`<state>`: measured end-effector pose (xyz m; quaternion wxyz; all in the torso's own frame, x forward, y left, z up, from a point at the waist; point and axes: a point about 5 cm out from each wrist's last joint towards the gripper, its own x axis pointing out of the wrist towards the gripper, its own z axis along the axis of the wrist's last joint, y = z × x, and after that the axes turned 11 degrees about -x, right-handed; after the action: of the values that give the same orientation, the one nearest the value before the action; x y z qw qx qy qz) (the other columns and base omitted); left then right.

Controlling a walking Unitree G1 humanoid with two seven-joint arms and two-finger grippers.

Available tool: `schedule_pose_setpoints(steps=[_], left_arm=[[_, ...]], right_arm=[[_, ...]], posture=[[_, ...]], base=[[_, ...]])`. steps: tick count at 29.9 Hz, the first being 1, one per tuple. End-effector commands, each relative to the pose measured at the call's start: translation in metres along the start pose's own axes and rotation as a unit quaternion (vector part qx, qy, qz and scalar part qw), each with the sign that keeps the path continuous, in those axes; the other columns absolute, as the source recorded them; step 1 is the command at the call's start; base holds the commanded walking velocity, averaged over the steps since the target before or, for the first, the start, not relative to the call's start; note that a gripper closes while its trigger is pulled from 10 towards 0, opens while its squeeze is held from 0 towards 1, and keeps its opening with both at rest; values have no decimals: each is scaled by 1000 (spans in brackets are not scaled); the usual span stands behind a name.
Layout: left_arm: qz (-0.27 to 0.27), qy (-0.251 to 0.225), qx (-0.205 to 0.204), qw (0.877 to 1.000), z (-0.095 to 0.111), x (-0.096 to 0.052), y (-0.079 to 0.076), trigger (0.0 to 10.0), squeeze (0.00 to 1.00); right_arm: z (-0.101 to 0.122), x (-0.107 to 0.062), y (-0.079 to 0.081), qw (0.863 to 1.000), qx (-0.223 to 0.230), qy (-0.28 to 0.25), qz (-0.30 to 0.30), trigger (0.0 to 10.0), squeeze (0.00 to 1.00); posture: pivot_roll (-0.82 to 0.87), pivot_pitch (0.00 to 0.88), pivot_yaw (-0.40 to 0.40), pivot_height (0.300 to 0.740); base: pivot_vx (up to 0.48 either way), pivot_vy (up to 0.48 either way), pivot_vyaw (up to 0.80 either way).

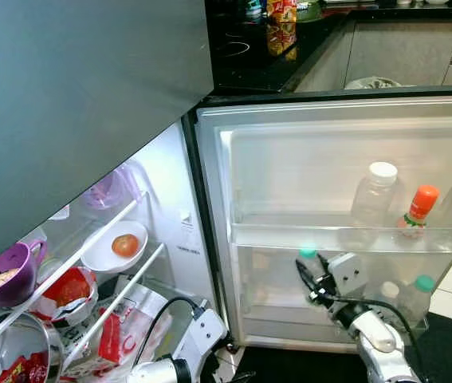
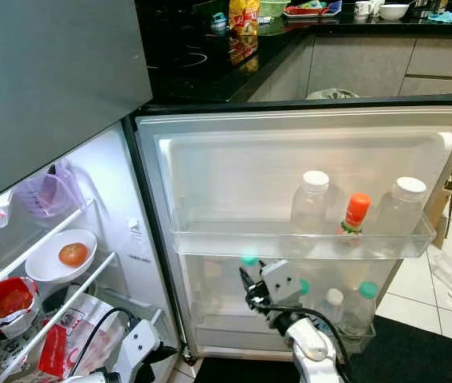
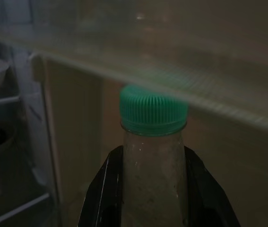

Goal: Restocking fridge

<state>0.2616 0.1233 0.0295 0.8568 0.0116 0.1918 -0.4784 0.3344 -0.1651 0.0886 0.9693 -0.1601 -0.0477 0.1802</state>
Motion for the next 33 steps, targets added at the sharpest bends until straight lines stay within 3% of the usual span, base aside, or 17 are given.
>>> schedule_pose_setpoints(steps=[1, 13, 18, 33], left_arm=[[0, 11, 0, 1000, -5, -6, 0, 10000, 0], [5, -31, 8, 999, 10, -1, -2, 10000, 0], [5, -69, 17, 997, 29, -1, -3, 10000, 0], [-27, -77, 17, 997, 39, -1, -14, 10000, 0]], right_arm=[[6, 2, -2, 1000, 0, -20, -12, 10000, 0], [-13, -5, 8, 996, 39, 20, -77, 10000, 0], [-17, -9, 4, 990, 38, 28, -132, 10000, 0], [-29, -7, -2, 978, 66, 99, -172, 10000, 0]], posture=[[19, 139, 68, 605], [63, 196, 97, 605], [110, 269, 138, 605], [137, 305, 136, 605]], base=[[0, 0, 0], [0, 0, 0], [0, 0, 0], [0, 0, 0]])
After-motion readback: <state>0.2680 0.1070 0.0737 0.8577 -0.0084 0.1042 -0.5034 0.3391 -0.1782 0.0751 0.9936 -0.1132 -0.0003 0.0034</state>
